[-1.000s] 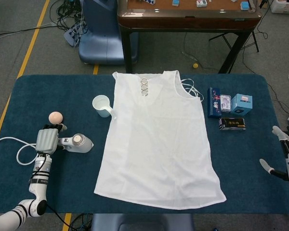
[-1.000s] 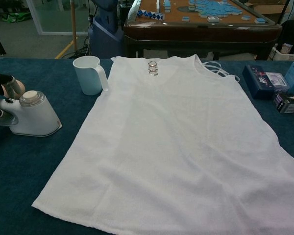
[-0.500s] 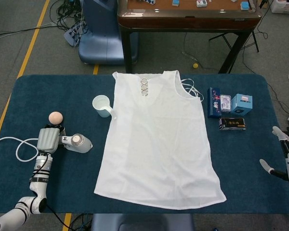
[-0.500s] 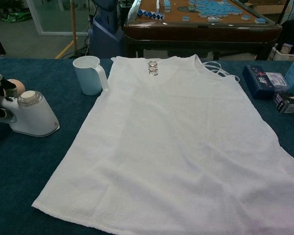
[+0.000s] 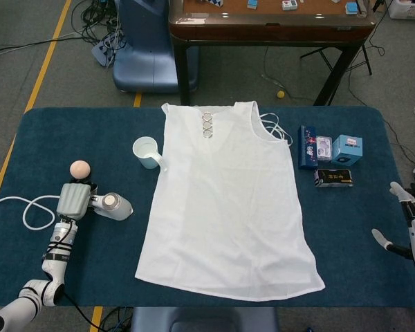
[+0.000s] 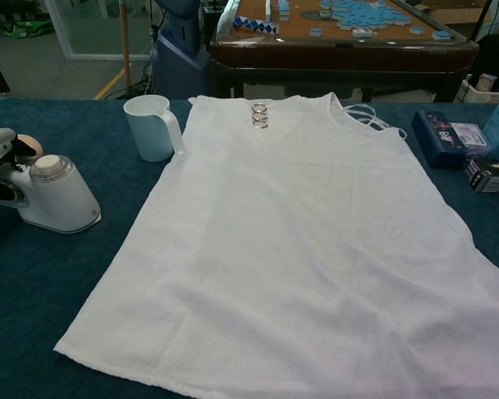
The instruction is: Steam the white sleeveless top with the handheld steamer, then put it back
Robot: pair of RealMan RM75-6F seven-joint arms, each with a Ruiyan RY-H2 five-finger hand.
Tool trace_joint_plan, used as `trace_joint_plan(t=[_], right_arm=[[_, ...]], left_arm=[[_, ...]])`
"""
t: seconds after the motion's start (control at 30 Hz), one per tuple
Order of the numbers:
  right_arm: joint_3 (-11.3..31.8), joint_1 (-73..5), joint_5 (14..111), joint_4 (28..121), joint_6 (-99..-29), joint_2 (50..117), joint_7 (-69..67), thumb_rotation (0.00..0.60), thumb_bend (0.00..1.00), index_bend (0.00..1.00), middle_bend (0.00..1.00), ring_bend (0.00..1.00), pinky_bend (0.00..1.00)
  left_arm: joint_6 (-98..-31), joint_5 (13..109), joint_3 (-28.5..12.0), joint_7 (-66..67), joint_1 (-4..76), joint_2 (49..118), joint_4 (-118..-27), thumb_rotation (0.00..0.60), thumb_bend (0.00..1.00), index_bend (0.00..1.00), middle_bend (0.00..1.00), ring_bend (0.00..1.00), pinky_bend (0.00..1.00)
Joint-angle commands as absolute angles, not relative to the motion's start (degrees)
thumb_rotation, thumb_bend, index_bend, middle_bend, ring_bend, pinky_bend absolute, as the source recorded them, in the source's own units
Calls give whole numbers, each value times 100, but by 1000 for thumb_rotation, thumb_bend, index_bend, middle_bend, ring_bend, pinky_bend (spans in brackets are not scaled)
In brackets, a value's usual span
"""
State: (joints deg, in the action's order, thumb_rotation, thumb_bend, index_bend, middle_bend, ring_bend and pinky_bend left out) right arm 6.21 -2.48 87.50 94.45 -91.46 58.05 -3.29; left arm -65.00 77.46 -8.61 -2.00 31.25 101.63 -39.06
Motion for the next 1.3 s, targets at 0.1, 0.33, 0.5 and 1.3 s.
trace_joint_plan(t=[0.1, 0.33, 0.5, 1.3], right_arm=[[618, -249, 8760, 9451, -9139, 5807, -320, 600, 198, 52, 227, 81, 49], [603, -241, 8797, 9497, -9148, 5788, -289, 600, 198, 52, 227, 81, 49], [575, -246, 8856, 9552, -9132, 5767, -255, 600, 197, 52, 227, 81, 49], [-234, -1406, 10159, 9692, -7076, 5860, -290, 600, 807, 12, 128, 70, 51]], left_arm=[[-6398, 7811, -847, -737, 3151, 10108, -3908, 600, 202, 811, 699, 587, 488], [-6262, 7815, -915, -1540, 3192, 9970, -4051, 600, 202, 884, 791, 663, 627], [-6172, 7796, -962, -1890, 3215, 9834, -4219, 600, 202, 923, 852, 719, 689], [-6390, 7456, -1292, -658, 3243, 8869, -7405, 600, 202, 938, 876, 744, 739]])
